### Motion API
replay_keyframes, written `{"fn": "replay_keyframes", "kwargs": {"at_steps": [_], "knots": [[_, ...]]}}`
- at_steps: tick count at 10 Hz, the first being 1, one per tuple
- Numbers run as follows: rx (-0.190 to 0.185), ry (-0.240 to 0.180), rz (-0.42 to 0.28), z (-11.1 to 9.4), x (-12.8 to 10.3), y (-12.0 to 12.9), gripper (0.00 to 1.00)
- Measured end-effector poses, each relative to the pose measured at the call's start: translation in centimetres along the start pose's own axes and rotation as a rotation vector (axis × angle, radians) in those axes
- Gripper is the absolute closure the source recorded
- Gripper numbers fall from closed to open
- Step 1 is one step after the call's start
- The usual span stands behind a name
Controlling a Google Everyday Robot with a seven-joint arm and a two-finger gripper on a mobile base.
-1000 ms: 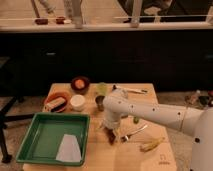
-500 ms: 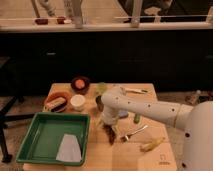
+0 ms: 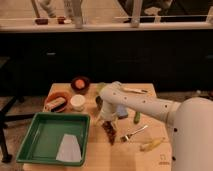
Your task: Place grapes in paper cup
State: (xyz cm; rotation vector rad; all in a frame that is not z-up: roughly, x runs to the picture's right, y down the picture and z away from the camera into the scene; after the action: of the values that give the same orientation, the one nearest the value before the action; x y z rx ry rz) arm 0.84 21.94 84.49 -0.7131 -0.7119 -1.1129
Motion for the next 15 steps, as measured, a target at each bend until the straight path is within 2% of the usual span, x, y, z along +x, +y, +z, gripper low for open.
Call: {"fn": "replay_keyframes", "kwargs": {"at_steps": [1,2,5,6,9,10,12,15], "knots": [[-0.002,-0.012,-0.012,0.0,0.2,0.0,0.21],[0.000,-0.024,-0.025,0.1,0.4,0.0,0.27],[0.020,-0.055,-0.040,-0.3,0.7,0.4,0.55],[0.039,-0.060,-0.042,-0.6,0.8,0.5,0.70],[0.068,-0.060,-0.043,-1.3,0.8,0.4,0.96],[0.085,-0.053,-0.040,-1.9,0.7,0.6,1.00],[0.115,-0.042,-0.031,-3.3,0.6,1.1,1.00],[0.182,-0.028,-0.015,-5.3,0.5,1.6,1.00]]}}
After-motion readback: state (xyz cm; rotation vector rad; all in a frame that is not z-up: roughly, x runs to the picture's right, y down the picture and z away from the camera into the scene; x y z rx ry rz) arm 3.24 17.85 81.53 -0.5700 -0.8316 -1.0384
